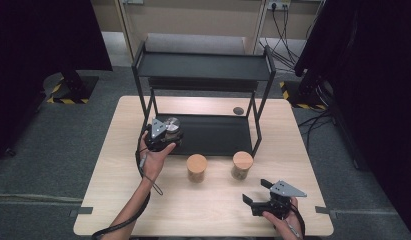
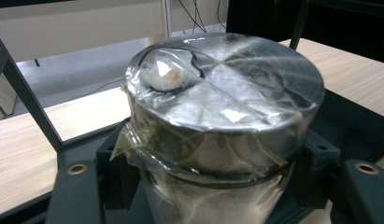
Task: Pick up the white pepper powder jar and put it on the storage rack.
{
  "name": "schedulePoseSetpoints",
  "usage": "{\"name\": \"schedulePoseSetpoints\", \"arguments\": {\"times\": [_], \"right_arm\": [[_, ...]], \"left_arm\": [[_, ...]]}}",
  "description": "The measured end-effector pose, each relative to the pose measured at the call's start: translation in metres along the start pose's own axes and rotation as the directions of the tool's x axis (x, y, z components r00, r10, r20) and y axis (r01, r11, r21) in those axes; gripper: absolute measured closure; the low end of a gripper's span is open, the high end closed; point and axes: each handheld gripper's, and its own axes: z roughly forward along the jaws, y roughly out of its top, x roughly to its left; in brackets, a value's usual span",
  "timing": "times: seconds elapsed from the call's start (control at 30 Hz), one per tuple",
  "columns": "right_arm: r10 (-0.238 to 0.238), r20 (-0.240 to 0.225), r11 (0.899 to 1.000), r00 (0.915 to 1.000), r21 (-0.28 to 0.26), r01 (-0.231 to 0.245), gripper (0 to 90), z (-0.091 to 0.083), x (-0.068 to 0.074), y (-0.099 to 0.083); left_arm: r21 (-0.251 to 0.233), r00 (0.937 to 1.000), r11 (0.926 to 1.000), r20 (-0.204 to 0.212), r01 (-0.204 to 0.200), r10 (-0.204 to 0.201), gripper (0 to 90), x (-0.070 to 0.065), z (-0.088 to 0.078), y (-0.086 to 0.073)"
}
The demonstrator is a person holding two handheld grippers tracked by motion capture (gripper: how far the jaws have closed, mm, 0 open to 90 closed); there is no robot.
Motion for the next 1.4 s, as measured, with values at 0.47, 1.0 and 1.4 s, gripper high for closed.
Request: {"name": "schedulePoseSetpoints", "arguments": {"times": [0.47,1.0,1.4], "right_arm": [[-0.001,-0.002,1.0,1.0,0.0,0.001,4.3,0.0,0.0,0.0],[0.0,-0.002,1.0,1.0,0.0,0.0,4.3,0.0,-0.001,0.0],[0.001,-0.001,1.0,1.0,-0.002,-0.001,4.3,-0.001,-0.001,0.0]], "left_arm": [[0.011,0.9999,0.9999,-0.011,0.005,-0.005,31.0,-0.001,0.01,0.0],[0.015,0.9993,0.9997,-0.032,0.02,-0.02,31.1,-0.002,0.022,-0.006],[0.011,0.9985,0.9998,-0.053,0.016,-0.016,31.0,-0.002,0.031,-0.015]]}}
